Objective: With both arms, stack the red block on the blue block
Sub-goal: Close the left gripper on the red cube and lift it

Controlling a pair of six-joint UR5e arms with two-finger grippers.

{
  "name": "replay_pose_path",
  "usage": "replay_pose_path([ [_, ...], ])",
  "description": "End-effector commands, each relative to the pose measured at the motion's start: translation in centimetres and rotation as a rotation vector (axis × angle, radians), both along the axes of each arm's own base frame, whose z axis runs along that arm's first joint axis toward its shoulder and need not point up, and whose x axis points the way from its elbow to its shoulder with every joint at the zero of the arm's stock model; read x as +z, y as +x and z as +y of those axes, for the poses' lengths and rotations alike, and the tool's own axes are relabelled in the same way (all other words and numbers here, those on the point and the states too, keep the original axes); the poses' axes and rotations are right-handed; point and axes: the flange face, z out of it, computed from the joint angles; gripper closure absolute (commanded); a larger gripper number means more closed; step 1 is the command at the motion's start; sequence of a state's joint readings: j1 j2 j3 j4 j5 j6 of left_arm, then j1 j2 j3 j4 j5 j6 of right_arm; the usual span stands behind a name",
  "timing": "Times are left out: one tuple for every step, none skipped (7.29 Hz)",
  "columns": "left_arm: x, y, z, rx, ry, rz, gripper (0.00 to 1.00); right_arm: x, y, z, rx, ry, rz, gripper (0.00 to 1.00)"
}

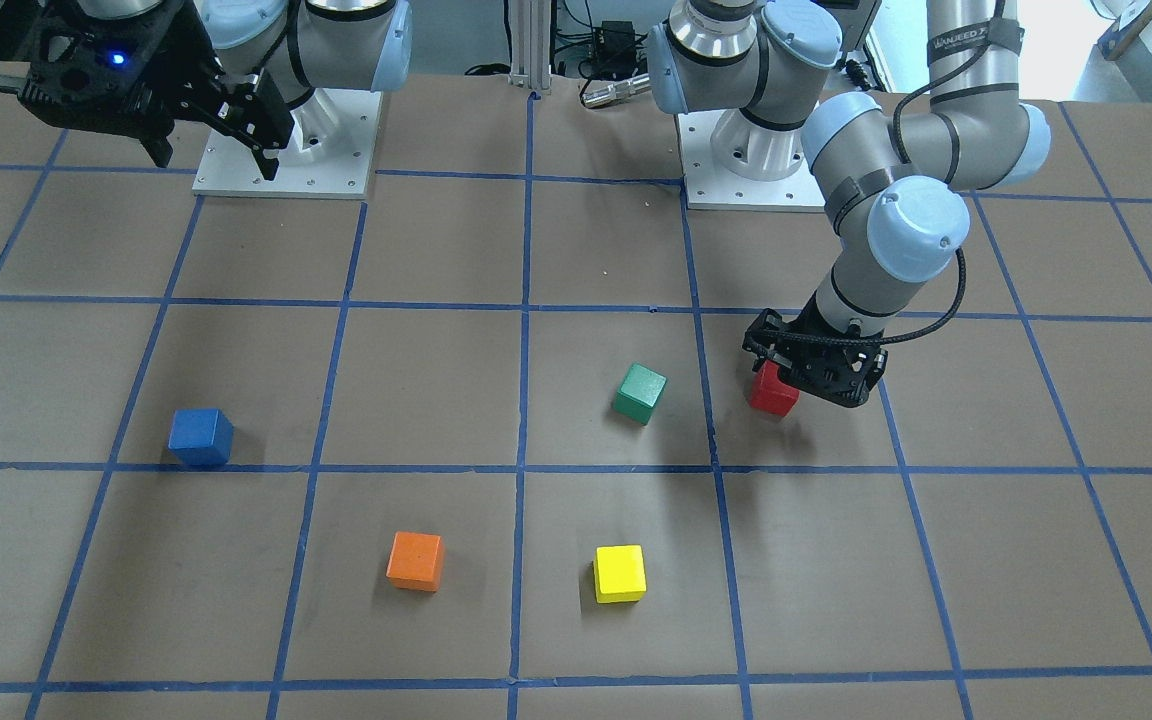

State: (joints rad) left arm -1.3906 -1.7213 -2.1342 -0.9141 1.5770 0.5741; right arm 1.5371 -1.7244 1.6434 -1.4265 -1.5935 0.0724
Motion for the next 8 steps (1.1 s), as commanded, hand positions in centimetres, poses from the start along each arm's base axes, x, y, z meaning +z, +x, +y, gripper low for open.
replay_pose_path([
  [-3.4,-0.3,1.4,0.006,-0.006,0.006,0.06,-0.1,0.0,0.3,-0.006,-0.004,-0.001,0.0],
  [-4.1,-0.2,1.3,0.012,0.002,0.004,0.58,-0.2,0.0,0.2,-0.004,-0.002,-0.001,0.0],
  [-3.8,-0.3,1.0,0.008,-0.019,0.001,1.0,-0.2,0.0,0.1,-0.003,-0.002,0.001,0.0],
  [-2.9,-0.2,0.2,0.006,-0.051,-0.012,1.0,-0.2,0.0,0.2,0.0,-0.002,0.0,0.0],
  [-0.6,-0.9,-1.1,0.018,-0.072,-0.019,1.0,-0.3,0.0,0.2,0.0,0.003,0.0,0.0],
  [2.5,-3.8,-2.7,0.043,-0.038,-0.019,1.0,-0.2,0.0,0.3,0.0,0.004,0.002,0.0],
  [6.1,-7.3,-5.6,0.097,-0.045,-0.02,1.0,-0.3,-0.1,0.2,0.003,0.003,0.012,0.0],
  [10.2,-12.6,-8.1,0.183,-0.075,-0.019,1.0,-0.3,-0.2,0.1,0.004,0.0,0.015,0.0],
])
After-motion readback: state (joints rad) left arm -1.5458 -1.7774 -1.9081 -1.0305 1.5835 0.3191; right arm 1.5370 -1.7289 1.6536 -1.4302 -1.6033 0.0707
